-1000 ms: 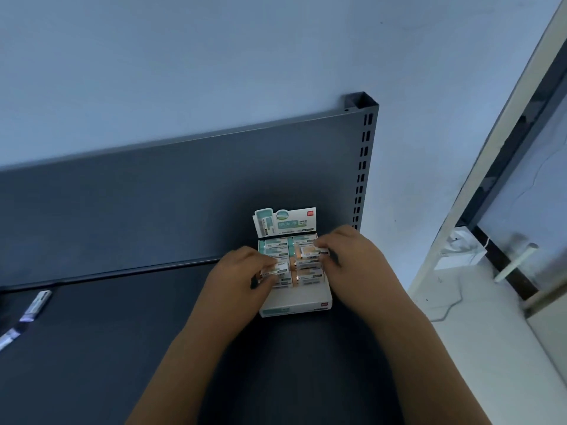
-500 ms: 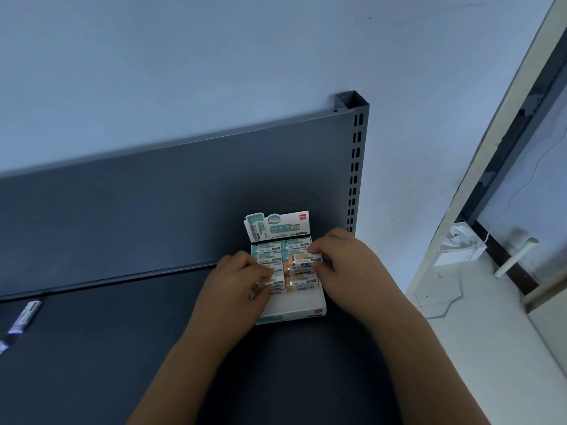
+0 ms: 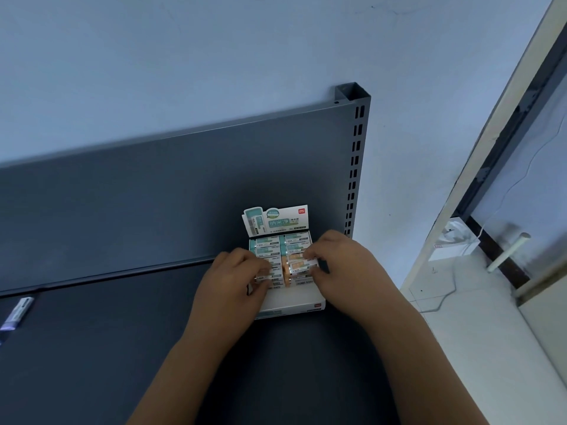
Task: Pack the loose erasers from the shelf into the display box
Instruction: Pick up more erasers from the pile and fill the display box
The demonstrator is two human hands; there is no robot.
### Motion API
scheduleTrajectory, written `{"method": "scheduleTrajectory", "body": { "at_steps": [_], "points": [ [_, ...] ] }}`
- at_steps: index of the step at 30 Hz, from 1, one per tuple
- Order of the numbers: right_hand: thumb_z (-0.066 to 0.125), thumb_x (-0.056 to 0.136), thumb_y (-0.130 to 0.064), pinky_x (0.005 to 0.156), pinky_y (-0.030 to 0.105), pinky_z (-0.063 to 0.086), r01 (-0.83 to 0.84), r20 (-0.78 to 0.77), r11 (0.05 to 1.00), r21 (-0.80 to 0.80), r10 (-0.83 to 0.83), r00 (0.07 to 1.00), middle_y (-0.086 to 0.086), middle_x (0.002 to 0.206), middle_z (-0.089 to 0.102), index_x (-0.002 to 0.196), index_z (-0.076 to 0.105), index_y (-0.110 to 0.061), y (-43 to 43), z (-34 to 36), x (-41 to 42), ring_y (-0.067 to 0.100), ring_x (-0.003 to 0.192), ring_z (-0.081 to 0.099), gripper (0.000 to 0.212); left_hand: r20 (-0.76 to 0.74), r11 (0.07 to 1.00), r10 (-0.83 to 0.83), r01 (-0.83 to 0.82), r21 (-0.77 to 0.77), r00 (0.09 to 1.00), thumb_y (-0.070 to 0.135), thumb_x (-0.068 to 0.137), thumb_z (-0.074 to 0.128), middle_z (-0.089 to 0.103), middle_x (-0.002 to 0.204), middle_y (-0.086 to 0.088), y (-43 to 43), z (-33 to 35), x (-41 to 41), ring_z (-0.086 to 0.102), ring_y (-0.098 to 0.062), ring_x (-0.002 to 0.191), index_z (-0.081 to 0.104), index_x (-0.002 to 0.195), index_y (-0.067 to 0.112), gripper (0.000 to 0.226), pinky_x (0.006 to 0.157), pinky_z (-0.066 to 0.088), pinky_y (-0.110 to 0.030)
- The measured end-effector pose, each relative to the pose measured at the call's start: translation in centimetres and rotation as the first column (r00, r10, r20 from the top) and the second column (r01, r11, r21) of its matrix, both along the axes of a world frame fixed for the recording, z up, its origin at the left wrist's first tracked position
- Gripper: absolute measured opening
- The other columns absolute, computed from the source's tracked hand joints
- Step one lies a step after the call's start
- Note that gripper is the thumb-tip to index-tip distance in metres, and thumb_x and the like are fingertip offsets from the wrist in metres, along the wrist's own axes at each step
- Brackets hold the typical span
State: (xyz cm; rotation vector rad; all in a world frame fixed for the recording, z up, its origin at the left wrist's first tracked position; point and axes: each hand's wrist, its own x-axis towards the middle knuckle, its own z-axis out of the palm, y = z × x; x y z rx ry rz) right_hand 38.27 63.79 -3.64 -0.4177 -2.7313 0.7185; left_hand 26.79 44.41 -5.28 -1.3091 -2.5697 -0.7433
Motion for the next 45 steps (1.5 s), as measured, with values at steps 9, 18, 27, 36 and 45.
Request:
{"method": "scheduleTrajectory", "body": {
  "at_steps": [9, 18, 27, 36, 45],
  "points": [
    [0.064, 0.090, -0.022, 0.084, 0.028, 0.053, 0.016, 0.007, 0.999, 0.045, -0.016, 1.000, -0.011, 0.111, 0.058, 0.112, 0.068, -0.027, -0.7, 0.0, 0.3, 0.011, 0.097, 0.057, 0.023, 0.019, 0.999, 0.039, -0.039, 0.001, 0.999, 0.016, 0.079, 0.080, 0.061, 0.106, 0.011, 0.5, 0.2, 0.6, 0.051, -0.014, 0.095, 0.073, 0.101, 0.022, 0.024, 0.073, 0.053, -0.031],
    [0.064, 0.088, -0.021, 0.079, 0.033, 0.056, 0.048, -0.022, 0.997, 0.066, -0.047, 0.999, -0.008, 0.106, 0.057, 0.096, 0.069, -0.027, -1.3, -0.7, 0.0, 0.013, 0.094, 0.057, 0.010, -0.029, 0.999, 0.036, -0.035, 0.017, 0.999, 0.018, 0.079, 0.081, 0.064, 0.100, 0.012, 0.6, 0.0, 0.7, 0.053, -0.014, 0.093, 0.077, 0.097, 0.021, 0.019, 0.074, 0.050, -0.029],
    [0.066, 0.089, -0.022, 0.076, 0.034, 0.057, 0.068, -0.045, 0.994, 0.090, -0.064, 0.997, -0.008, 0.106, 0.058, 0.093, 0.067, -0.026, -1.6, -1.3, 0.0, 0.015, 0.091, 0.059, 0.006, -0.044, 0.999, 0.050, -0.049, 0.021, 0.998, 0.013, 0.077, 0.081, 0.063, 0.095, 0.010, 0.8, 0.0, 0.9, 0.052, -0.017, 0.087, 0.070, 0.079, 0.018, 0.012, 0.068, 0.051, -0.033],
    [0.065, 0.091, -0.018, 0.076, 0.034, 0.058, 0.065, -0.083, 0.995, 0.069, -0.060, 0.995, -0.005, 0.107, 0.057, 0.096, 0.068, -0.021, -1.8, -1.6, 0.1, 0.019, 0.089, 0.063, 0.007, -0.048, 0.996, 0.089, -0.090, -0.001, 0.995, 0.012, 0.076, 0.079, 0.064, 0.093, 0.010, 1.4, 0.0, 0.8, 0.052, -0.016, 0.084, 0.068, 0.069, 0.016, 0.014, 0.060, 0.052, -0.033],
    [0.067, 0.093, -0.017, 0.075, 0.034, 0.059, 0.082, -0.110, 0.995, 0.049, -0.077, 0.991, -0.003, 0.108, 0.059, 0.100, 0.074, -0.017, -2.2, -1.9, 0.3, 0.019, 0.088, 0.065, 0.010, -0.066, 0.995, 0.098, -0.099, -0.007, 0.993, 0.010, 0.076, 0.080, 0.067, 0.099, 0.006, 1.5, -0.2, 0.9, 0.057, -0.022, 0.086, 0.071, 0.072, 0.014, 0.011, 0.063, 0.053, -0.033]
  ]
}}
